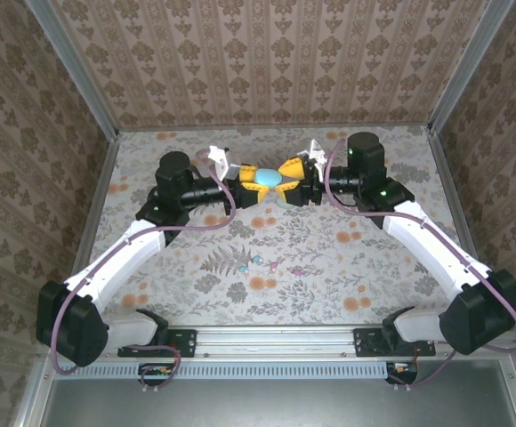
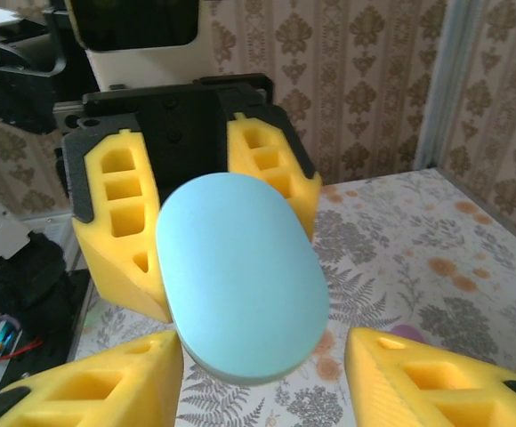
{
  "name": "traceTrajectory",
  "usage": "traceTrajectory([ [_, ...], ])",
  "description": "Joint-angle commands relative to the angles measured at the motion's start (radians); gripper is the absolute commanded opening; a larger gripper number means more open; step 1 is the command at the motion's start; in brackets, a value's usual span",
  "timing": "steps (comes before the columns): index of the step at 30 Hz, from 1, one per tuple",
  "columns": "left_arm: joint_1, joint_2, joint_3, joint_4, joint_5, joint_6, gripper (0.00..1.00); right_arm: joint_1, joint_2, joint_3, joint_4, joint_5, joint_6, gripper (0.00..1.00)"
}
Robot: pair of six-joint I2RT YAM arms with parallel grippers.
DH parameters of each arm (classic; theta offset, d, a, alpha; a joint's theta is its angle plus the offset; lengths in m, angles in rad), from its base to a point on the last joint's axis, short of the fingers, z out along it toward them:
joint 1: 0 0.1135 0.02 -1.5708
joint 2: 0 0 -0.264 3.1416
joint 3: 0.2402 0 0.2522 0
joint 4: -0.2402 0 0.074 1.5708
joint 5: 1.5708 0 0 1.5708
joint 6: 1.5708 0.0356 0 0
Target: Insert the wireless bluetooth earbuds into the charging case
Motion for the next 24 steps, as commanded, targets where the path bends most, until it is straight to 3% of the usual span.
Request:
traceTrajectory([
  [1,-0.009,-0.026,-0.03,0.088,-0.001,-0.027,0.34,0.001,-0.046,-0.036,0.08,0.079,0.13,0.54],
  [6,-0.009,-0.018,-0.042,0.132,0.005,-0.047,0.34,0.004,-0.05,-0.053,0.138,0.081,0.21,0.57],
  [15,-0.009,-0.015,-0.054,0.163,-0.005,-0.067,0.34,0.026,-0.007,-0.017,0.079,0.057,0.137,0.6],
  [24,-0.009,-0.024,-0.072,0.17,0.009,-0.058,0.34,0.031,0.012,0.002,0.161,0.131,0.222,0.59],
])
